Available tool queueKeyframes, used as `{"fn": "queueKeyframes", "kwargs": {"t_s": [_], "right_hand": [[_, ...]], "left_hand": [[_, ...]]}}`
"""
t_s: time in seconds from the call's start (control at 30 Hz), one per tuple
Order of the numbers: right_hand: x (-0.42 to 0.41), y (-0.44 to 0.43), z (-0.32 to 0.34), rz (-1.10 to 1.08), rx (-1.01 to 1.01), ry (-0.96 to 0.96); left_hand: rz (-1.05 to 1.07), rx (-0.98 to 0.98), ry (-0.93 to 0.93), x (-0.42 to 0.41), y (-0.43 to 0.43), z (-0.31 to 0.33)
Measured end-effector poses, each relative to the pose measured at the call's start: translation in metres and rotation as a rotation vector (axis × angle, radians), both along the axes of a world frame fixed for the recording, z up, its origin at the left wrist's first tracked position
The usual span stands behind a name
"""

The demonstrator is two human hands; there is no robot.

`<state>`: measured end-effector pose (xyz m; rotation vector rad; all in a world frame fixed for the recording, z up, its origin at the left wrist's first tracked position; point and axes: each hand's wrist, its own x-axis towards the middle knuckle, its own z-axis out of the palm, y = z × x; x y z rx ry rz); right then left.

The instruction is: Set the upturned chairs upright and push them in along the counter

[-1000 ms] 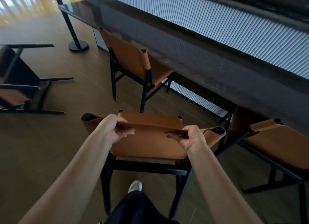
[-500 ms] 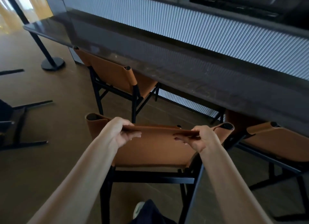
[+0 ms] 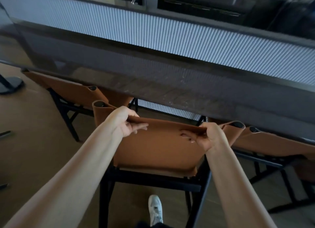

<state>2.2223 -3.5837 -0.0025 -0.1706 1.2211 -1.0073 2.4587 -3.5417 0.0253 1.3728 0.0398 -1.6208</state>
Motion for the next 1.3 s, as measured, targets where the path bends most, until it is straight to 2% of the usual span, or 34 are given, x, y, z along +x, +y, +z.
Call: {"fn": "queueKeyframes", "kwargs": {"t_s": [0.2,0.3,0.43,0.57,0.7,0.87,1.3], "right_hand": [[-0.020,-0.076,0.000,0.020,-0.047,0.122],[-0.027,-0.106,0.007,-0.014,-0.105,0.114],[-0.032,-0.145,-0.008,-0.079,-0.118,0.183],[-0.038,-0.160,-0.047,-0.066,-0.088,0.248],[-0.041,-0.160,-0.089,-0.098,-0.084,0.101],[-0.050,-0.162,-0.121,-0.103,-0.064,0.038],[-0.047,-0.172,-0.122,-0.147,-0.082,0.007]], "left_hand": [[-0.073,-0.043,-0.038,-0.019,-0.089,-0.005],[-0.090,-0.075,-0.058,-0.028,-0.129,-0.008],[0.015,-0.106,-0.049,-0.040,-0.168,-0.015],[0.115,-0.140,0.000,-0.044,-0.182,-0.052],[0.135,-0.080,0.026,-0.046,-0.184,-0.092],[0.088,-0.023,0.025,-0.049,-0.186,-0.121],[0.083,-0.099,0.105,-0.039,-0.196,-0.129]]}}
